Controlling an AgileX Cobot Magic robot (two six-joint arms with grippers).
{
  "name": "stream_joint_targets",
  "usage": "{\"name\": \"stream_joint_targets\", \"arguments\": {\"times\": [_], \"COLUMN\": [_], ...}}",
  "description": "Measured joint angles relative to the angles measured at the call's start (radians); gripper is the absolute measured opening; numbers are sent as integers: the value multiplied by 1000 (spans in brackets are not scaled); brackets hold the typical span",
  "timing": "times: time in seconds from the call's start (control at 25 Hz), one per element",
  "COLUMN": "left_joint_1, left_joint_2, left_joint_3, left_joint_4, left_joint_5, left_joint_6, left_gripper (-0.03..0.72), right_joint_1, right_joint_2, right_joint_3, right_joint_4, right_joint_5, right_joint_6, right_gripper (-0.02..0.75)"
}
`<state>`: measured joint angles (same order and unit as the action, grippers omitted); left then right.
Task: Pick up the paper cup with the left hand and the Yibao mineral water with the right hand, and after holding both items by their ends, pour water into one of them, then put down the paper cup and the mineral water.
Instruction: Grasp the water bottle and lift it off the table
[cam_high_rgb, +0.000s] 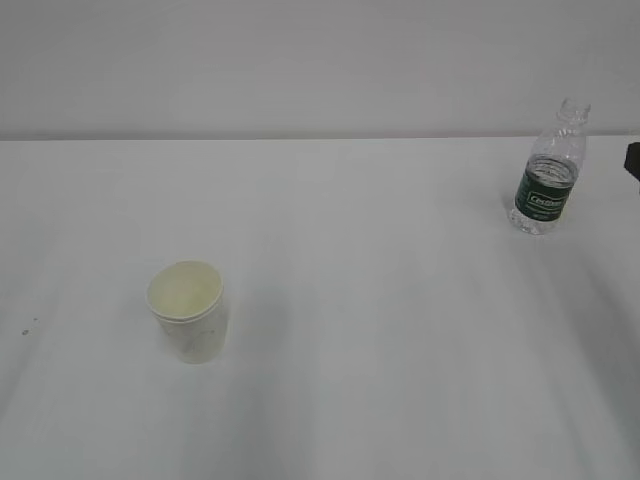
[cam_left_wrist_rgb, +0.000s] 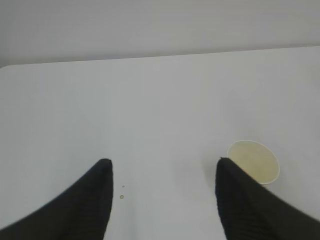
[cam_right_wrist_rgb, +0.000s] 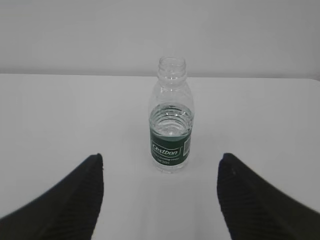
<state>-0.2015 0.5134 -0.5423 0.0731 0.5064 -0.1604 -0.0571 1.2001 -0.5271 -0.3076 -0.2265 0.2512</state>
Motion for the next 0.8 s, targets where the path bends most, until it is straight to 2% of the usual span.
{"name": "stream_joint_targets", "arguments": {"times": [0.8], "left_joint_1": [0], "left_joint_2": [9], "left_joint_3": [0], "left_joint_4": [0], "left_joint_5": [-2], "left_joint_6": [0], "left_gripper": [457], "right_joint_1": [0], "right_joint_2": [201], "right_joint_3": [-5], "right_joint_4": [-18], "right_joint_5": [-181], "right_joint_6": [7], "right_gripper": [535]}}
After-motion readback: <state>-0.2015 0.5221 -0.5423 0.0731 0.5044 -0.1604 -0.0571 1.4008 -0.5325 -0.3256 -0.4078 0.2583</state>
